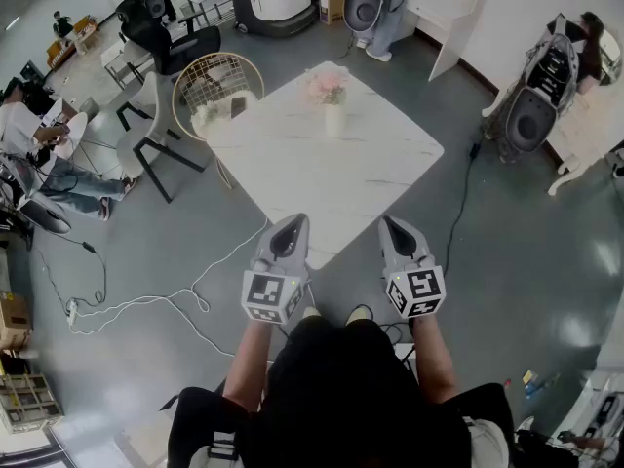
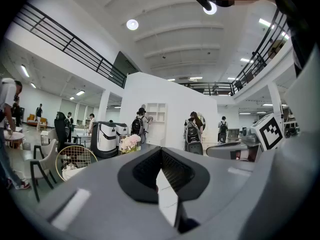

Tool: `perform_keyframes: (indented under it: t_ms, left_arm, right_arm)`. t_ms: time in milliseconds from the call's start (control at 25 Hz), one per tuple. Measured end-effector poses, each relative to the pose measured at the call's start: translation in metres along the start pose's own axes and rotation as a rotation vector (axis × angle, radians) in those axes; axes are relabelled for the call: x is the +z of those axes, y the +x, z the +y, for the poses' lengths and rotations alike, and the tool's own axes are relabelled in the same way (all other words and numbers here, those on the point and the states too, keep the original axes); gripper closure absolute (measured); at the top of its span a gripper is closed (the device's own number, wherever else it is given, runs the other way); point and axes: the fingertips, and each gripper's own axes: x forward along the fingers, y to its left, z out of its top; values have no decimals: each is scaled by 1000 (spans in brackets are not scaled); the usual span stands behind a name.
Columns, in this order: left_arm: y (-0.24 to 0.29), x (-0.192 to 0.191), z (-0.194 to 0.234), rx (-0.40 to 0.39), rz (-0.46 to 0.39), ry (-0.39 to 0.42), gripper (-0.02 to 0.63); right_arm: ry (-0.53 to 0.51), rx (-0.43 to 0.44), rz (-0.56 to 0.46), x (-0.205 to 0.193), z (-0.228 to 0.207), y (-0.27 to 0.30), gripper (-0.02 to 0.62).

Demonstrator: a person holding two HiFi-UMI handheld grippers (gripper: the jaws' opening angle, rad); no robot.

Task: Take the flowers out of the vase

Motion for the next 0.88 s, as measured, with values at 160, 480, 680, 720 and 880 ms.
perform_keyframes:
  t_ms: [160, 480, 680, 720, 880]
  left_arm:
    - [-6, -2, 4, 1, -1, 0, 598]
    - [-17, 4, 8, -7, -10, 4, 598]
    - [-23, 2, 18, -9, -13, 4, 598]
    - [-24, 0, 21, -9, -13, 3, 598]
    - [-27, -5, 35, -12, -16, 3, 598]
  right_arm:
    - [2, -8, 0, 0, 4, -2, 592]
    - [-6, -24, -17, 8, 12, -6, 592]
    - [-4, -38, -6, 5, 23, 1, 592]
    - [-5, -40, -2, 3, 25, 3, 592]
    - [-6, -43, 7, -3, 35, 14, 592]
